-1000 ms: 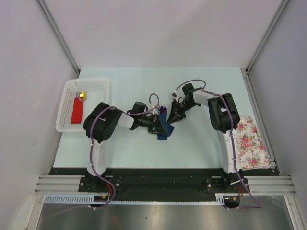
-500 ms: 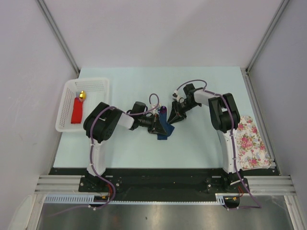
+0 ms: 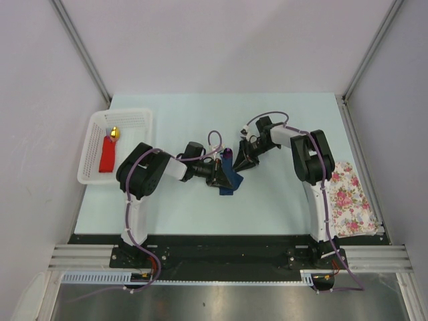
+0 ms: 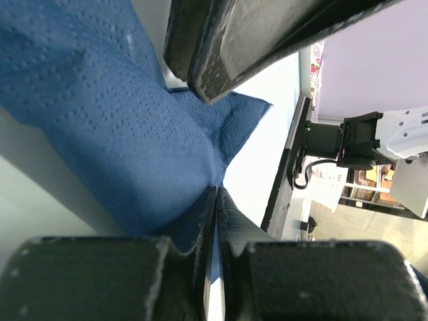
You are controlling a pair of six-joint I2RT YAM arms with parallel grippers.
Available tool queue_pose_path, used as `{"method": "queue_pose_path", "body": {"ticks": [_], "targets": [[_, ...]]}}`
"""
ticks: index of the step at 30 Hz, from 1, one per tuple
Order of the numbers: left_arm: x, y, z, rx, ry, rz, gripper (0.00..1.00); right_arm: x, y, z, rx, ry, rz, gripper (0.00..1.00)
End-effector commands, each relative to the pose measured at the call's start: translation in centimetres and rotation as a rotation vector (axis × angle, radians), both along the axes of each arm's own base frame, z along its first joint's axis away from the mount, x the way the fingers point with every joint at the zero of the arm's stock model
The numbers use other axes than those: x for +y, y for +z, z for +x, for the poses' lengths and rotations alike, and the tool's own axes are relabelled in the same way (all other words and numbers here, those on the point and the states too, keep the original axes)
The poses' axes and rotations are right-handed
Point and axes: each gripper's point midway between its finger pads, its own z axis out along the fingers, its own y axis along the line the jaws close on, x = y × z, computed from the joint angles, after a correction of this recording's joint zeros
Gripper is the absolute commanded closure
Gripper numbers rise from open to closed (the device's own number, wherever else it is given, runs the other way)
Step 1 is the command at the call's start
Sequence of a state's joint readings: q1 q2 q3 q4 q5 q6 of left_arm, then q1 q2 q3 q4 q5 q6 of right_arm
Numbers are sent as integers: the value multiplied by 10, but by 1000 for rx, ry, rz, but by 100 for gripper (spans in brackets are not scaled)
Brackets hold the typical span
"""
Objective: Place the utensils on the paper napkin and roll it up
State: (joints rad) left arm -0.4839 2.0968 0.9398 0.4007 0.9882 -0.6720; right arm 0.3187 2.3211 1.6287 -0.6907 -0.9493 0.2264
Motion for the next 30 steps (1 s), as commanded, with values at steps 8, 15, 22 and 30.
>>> {"method": "queue_pose_path", "body": {"ticks": [8,15,22,30], "targets": [[11,-34,8,-14,59,115,89,4,-4,0,-11,13,12,74],[11,-36,6,-4,56,116,89,4,-19,-12,-50,83,-76,79],[13,-39,6,7,65,122,90,1,-9,-3,-89,66,-100,100],[26,-57,4,55,105,161,94,12,38,12,-169,23,-31,100]]}}
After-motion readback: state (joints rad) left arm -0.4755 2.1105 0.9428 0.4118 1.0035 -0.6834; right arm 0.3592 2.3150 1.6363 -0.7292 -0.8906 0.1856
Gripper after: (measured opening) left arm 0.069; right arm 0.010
